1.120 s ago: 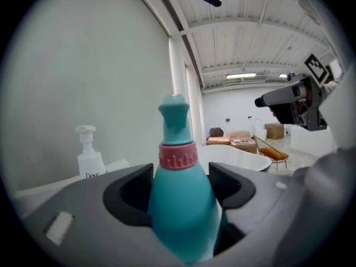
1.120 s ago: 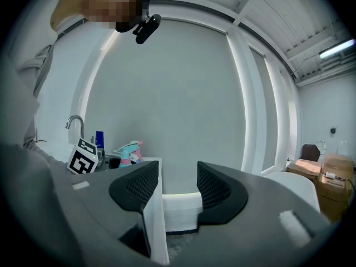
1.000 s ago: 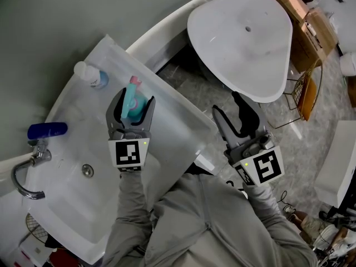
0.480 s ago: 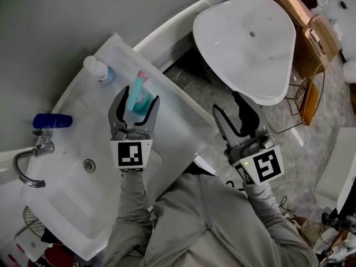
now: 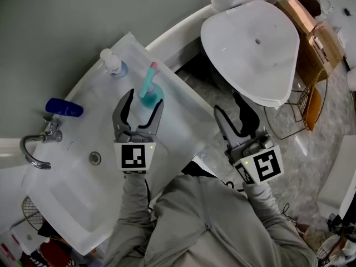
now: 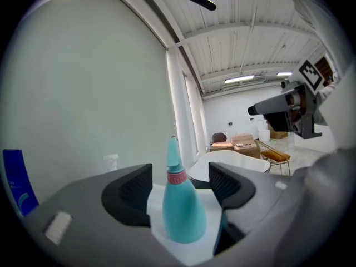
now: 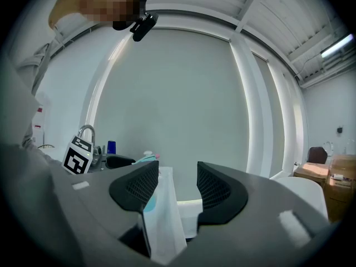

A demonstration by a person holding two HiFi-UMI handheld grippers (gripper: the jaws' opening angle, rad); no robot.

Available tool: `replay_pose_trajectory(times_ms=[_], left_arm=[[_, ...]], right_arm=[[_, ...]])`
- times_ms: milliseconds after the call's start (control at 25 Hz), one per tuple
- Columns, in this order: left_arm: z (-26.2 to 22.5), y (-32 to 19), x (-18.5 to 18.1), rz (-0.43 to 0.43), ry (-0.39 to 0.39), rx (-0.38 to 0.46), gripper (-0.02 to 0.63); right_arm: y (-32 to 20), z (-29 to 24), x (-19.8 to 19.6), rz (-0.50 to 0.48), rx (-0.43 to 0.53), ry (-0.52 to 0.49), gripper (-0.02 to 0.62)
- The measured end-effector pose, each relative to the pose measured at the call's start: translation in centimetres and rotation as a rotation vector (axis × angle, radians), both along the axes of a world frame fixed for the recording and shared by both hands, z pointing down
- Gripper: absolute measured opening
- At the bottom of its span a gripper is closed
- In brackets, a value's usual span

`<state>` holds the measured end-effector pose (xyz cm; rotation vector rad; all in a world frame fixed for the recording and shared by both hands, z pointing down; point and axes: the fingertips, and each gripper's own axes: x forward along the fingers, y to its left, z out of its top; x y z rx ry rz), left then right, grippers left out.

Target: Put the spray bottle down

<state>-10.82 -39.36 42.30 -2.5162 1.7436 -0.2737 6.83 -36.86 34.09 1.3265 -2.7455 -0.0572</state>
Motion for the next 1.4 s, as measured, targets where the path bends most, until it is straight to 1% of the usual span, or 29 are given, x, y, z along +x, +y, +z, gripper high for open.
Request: replay_pose_trajectory(times_ms=[120, 240, 360, 600, 720, 800, 1040, 1200, 1400], left_arm=[[-0.7, 1.2, -0.7, -0.011, -0.013, 0.022, 0.362], [-1.4, 2.6, -1.3, -0.025, -0.027, 0.019, 0.36], [-2.1, 3.8, -2.2, -0.039, -0.038, 0.036, 0.362], [-3.4, 6.8, -3.3, -0.058, -0.032, 0.049, 0.361], [-4.2, 8.4, -3.7, -0.07, -0.033, 0.021, 0.361], [-4.7, 9.7, -3.9, -0.077, -0.034, 0.01, 0.36], [-6.1, 12.9, -4.6, -0.082, -0.047, 0.035, 0.36], [-6.6, 15.0, -5.0, -0.092, -0.028, 0.035, 0.36], [-7.2, 17.1, -5.3, -0.083, -0.045, 0.047, 0.36]], right_arm=[[0.9, -0.4, -0.5, -0.01, 0.007, -0.008, 0.215], [1.9, -0.8, -0.8, -0.017, 0.014, -0.016, 0.216], [2.7, -1.3, -1.5, -0.027, 0.018, -0.024, 0.216], [4.8, -1.7, -2.7, -0.041, 0.016, -0.034, 0.216], [5.9, -1.9, -3.2, -0.045, 0.019, -0.041, 0.215], [6.8, -2.1, -3.4, -0.045, 0.023, -0.046, 0.216], [9.3, -2.5, -3.6, -0.037, 0.033, -0.055, 0.216], [11.0, -2.7, -3.5, -0.025, 0.036, -0.056, 0.215], [12.7, -2.8, -3.7, -0.018, 0.045, -0.05, 0.215]])
